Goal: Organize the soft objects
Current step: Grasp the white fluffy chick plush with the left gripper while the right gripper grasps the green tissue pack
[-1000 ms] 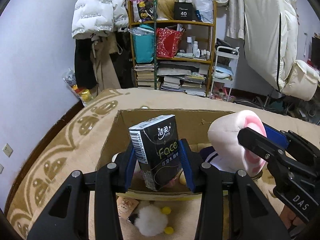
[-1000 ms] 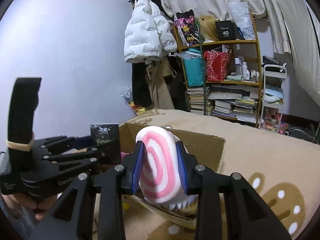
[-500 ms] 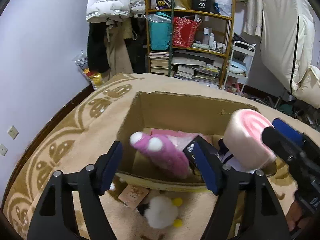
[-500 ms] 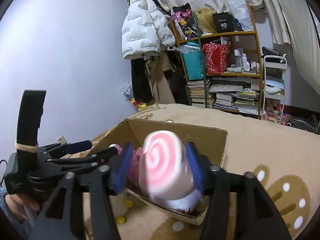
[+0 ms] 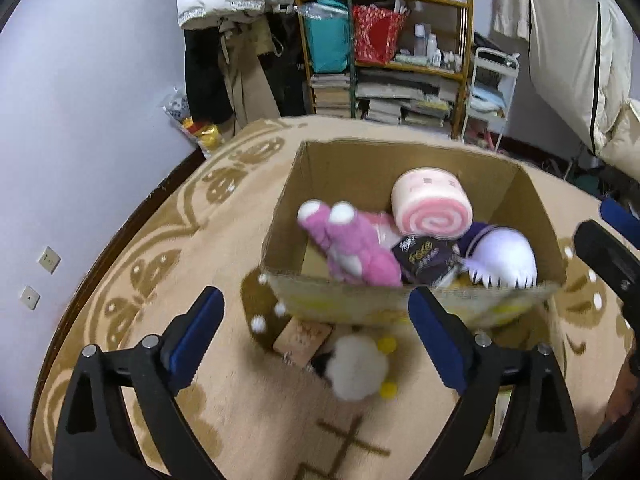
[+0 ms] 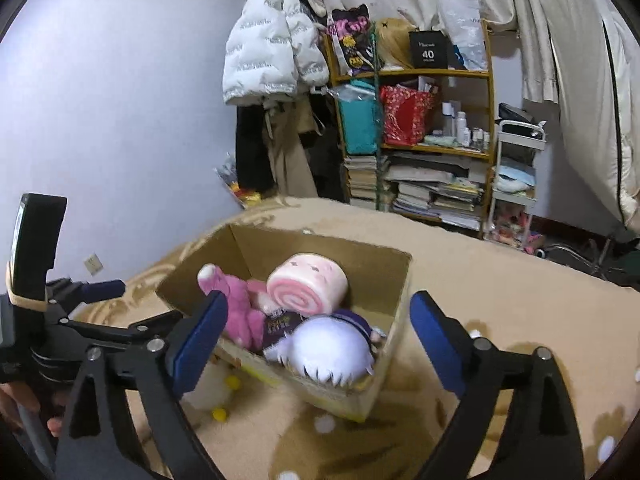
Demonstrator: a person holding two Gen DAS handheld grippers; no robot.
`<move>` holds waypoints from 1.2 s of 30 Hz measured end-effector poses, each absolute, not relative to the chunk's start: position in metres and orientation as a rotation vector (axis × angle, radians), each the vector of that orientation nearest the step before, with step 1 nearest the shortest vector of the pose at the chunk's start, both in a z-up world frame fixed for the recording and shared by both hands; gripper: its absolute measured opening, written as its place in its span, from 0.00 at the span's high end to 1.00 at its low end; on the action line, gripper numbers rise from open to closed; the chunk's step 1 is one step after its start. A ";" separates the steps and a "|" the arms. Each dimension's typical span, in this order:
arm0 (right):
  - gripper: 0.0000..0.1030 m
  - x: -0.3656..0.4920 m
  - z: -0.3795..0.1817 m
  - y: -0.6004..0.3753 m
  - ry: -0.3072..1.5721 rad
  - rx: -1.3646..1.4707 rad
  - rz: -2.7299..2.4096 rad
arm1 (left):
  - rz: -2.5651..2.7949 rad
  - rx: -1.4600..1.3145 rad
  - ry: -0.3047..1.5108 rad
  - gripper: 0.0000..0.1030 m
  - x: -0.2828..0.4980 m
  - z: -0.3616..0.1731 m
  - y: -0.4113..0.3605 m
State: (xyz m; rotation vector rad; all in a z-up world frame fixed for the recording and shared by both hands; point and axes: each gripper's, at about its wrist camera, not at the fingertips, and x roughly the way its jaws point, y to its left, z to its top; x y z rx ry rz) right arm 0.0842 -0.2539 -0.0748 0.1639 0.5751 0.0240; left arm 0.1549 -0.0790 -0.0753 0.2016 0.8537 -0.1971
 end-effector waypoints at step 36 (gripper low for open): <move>0.00 0.043 -0.188 -0.270 1.180 0.407 -0.152 | -0.209 0.333 1.121 0.03 0.152 -0.146 -0.087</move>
